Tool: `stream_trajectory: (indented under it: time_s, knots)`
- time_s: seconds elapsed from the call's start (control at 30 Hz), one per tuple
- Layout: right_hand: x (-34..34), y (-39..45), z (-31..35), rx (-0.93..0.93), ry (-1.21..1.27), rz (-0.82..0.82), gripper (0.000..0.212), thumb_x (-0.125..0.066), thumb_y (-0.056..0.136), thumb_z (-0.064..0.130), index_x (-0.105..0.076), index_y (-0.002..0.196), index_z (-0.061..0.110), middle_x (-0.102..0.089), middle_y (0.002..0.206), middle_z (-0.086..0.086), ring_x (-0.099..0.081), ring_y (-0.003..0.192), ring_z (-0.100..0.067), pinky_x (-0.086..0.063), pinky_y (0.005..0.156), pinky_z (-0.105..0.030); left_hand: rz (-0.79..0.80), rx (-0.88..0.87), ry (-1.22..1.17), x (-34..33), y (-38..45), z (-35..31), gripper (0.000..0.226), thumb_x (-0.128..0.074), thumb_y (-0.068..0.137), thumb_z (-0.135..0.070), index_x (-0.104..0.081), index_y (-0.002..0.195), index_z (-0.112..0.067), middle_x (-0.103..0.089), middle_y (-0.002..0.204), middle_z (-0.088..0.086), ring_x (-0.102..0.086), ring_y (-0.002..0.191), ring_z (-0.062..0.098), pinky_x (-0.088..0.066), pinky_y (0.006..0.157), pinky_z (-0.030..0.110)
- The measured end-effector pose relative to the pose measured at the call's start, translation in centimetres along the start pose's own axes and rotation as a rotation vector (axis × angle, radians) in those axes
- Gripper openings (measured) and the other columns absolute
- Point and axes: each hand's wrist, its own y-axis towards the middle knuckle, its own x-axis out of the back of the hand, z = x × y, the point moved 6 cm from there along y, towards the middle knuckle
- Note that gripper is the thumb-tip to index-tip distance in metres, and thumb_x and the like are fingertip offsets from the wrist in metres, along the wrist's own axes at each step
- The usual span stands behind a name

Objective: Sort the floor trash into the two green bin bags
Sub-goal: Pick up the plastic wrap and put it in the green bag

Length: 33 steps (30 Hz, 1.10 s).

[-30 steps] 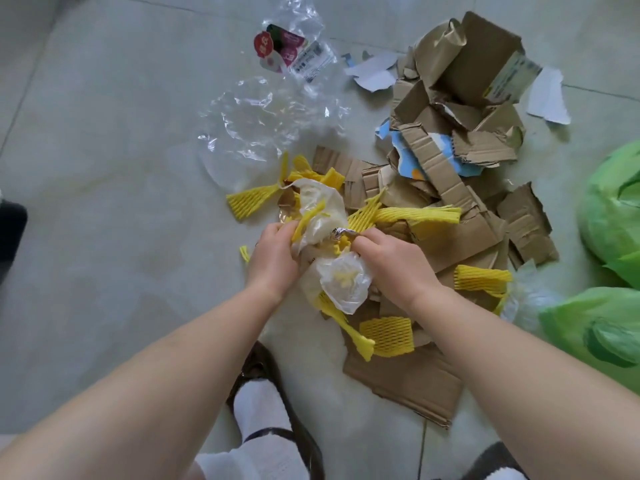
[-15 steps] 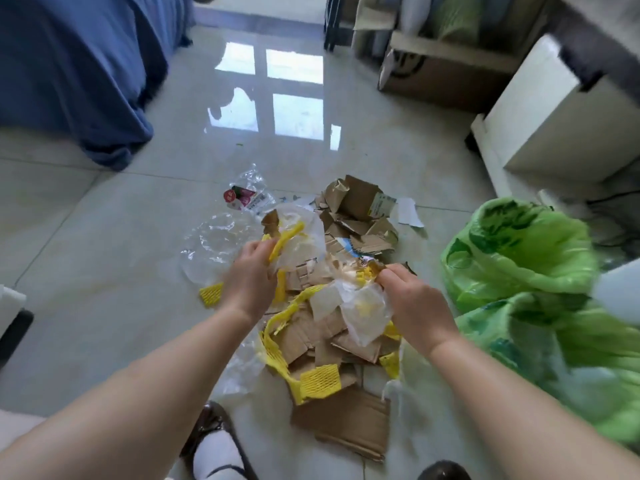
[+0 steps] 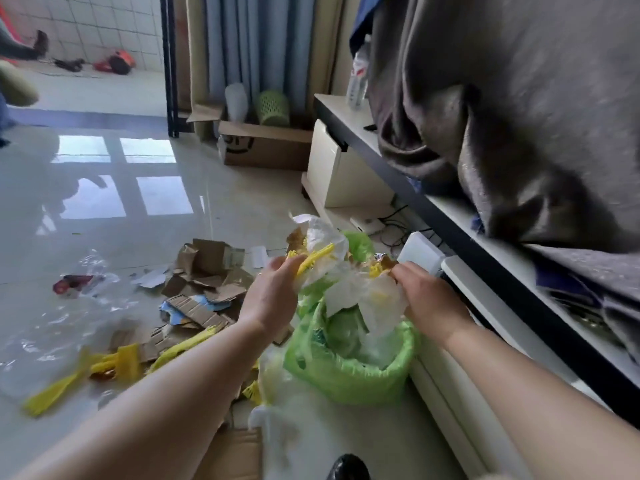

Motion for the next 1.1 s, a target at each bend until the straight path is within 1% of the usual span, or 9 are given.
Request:
stream_trajectory:
  time_s: [0.1,0.2,0.33,0.43,0.53,0.63,0.73,0.93,1.1]
  knots:
    - [-1.3,0.2,-3.4,-0.054,0.053,0.062,0.023,-0.048,0.086,0.004,-0.046,0.096,0.025,-0.055,0.105,0.001,-0.058,0.091,-0.029,-0.04,0.066,-0.031,0.087,-0.048,-0.001,-4.1,0.7,-2.8,0.056,-0.046,0.089,-0.005,-0.042,0.137,-0.033,-0.048,0.132,0.006,-0.056,0.109,0.03,-0.046,0.089,0.037]
    - [-4.5,0.5,-5.5,-0.111,0.054,0.179,0.022,-0.045,0.092,0.013,-0.04,0.114,0.018,-0.056,0.119,-0.008,-0.059,0.097,-0.035,-0.043,0.07,-0.035,0.177,-0.076,0.044,-8.1,1.2,-3.8,0.062,-0.045,0.088,-0.002,-0.034,0.142,-0.032,-0.044,0.138,0.007,-0.054,0.112,0.029,-0.046,0.092,0.037]
    - [-9.5,1.1,-7.7,-0.226,0.083,0.28,0.066,-0.049,0.09,0.012,-0.011,0.144,0.022,-0.049,0.137,-0.015,-0.06,0.104,-0.036,-0.049,0.08,-0.039,0.291,-0.074,0.115,-12.4,1.6,-3.2,0.073,-0.042,0.088,0.005,-0.018,0.148,-0.028,-0.034,0.147,0.013,-0.051,0.12,0.031,-0.044,0.097,0.039]
    - [-13.6,1.7,-8.7,-0.288,0.026,0.323,0.093,-0.047,0.09,0.006,0.024,0.144,0.033,-0.033,0.15,-0.008,-0.058,0.109,-0.032,-0.047,0.087,-0.038,0.404,-0.048,0.175,-15.9,1.9,-1.7,0.092,-0.044,0.082,0.01,0.004,0.15,-0.03,-0.002,0.16,0.009,-0.02,0.143,0.032,-0.031,0.111,0.042]
    - [-17.0,2.7,-9.8,-0.416,0.181,0.296,0.08,-0.047,0.092,0.015,0.008,0.148,0.029,-0.02,0.154,-0.002,-0.045,0.126,-0.026,-0.043,0.099,-0.037,0.542,-0.099,0.298,-19.3,2.2,-0.9,0.098,-0.058,0.08,-0.003,0.008,0.149,-0.027,0.018,0.157,0.01,0.01,0.146,0.032,-0.014,0.119,0.048]
    - [-19.7,3.9,-10.0,-0.366,0.1,0.292,0.096,-0.054,0.087,0.03,0.024,0.142,0.037,0.009,0.157,0.004,-0.017,0.144,-0.025,-0.032,0.11,-0.041,0.636,-0.157,0.416,-22.0,2.2,-0.4,0.102,-0.069,0.079,-0.023,0.005,0.149,-0.026,0.018,0.157,0.013,0.012,0.145,0.035,-0.008,0.119,0.051]
    - [-21.6,3.9,-10.3,-0.313,0.073,0.395,0.089,-0.045,0.091,0.029,0.026,0.143,0.031,0.022,0.156,-0.001,0.008,0.146,-0.023,-0.013,0.118,-0.042,0.686,-0.128,0.484,-24.3,2.3,0.0,0.087,-0.056,0.089,-0.026,0.008,0.149,-0.025,0.012,0.158,0.015,0.006,0.145,0.038,-0.004,0.118,0.049]
    - [-23.7,3.6,-10.3,-0.301,0.017,0.514,0.087,-0.05,0.09,0.03,0.015,0.148,0.022,0.022,0.156,-0.008,0.012,0.146,-0.026,-0.013,0.116,-0.043,0.856,0.02,0.551,-28.3,2.3,1.6,0.09,-0.051,0.089,-0.02,0.018,0.147,-0.018,0.008,0.157,0.015,-0.004,0.144,0.038,-0.019,0.114,0.047]
    - [-26.2,3.4,-10.5,-0.329,0.019,0.594,0.082,-0.044,0.095,0.033,0.019,0.147,0.02,0.021,0.156,-0.01,0.01,0.145,-0.029,-0.016,0.116,-0.046,0.956,0.055,0.622,-31.1,2.4,2.7,0.095,-0.055,0.088,-0.032,0.017,0.148,-0.017,0.011,0.156,0.017,0.002,0.144,0.04,-0.005,0.115,0.054]
